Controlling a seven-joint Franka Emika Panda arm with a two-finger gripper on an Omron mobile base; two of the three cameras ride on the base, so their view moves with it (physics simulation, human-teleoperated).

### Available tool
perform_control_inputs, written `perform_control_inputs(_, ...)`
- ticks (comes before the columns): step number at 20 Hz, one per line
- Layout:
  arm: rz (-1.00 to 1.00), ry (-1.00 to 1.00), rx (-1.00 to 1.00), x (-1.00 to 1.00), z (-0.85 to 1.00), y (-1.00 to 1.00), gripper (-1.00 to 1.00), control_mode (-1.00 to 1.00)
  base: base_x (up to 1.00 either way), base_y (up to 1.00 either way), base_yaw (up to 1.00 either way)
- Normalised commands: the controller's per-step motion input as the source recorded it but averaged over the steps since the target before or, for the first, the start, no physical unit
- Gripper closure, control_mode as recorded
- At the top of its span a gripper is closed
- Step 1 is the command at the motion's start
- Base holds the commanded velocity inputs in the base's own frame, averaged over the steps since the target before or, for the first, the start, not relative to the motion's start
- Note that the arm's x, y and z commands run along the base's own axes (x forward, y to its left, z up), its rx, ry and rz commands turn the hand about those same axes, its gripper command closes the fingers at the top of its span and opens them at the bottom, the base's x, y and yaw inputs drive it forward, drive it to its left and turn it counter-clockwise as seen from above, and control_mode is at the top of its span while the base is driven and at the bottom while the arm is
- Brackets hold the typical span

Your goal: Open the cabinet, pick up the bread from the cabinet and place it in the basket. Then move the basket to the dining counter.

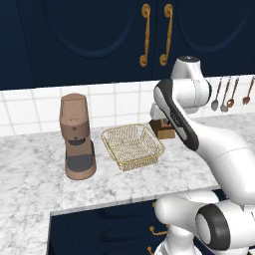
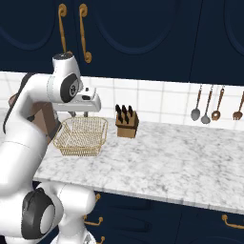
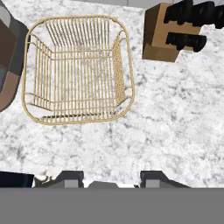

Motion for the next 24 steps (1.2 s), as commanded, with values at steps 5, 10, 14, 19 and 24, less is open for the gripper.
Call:
perform_control_inputs(5,0.00,-0.08,0.00,0.00,0.05,0.00,-1.00,-1.00,0.00,0.00,0.00)
perform_control_inputs(10,-0.07,-0.35,0.00,0.00,0.70,0.00,-1.00,-1.00,0.00,0.00,0.00)
perform_control_inputs(14,-0.07,-0.36,0.00,-0.09,1.00,0.00,-1.00,-1.00,0.00,0.00,0.00)
perform_control_inputs(19,-0.05,-0.37,0.04,-0.29,1.00,0.00,-1.00,-1.00,0.00,0.00,0.00)
perform_control_inputs(24,-0.03,-0.11,0.11,-0.04,1.00,0.00,-1.00,-1.00,0.00,0.00,0.00)
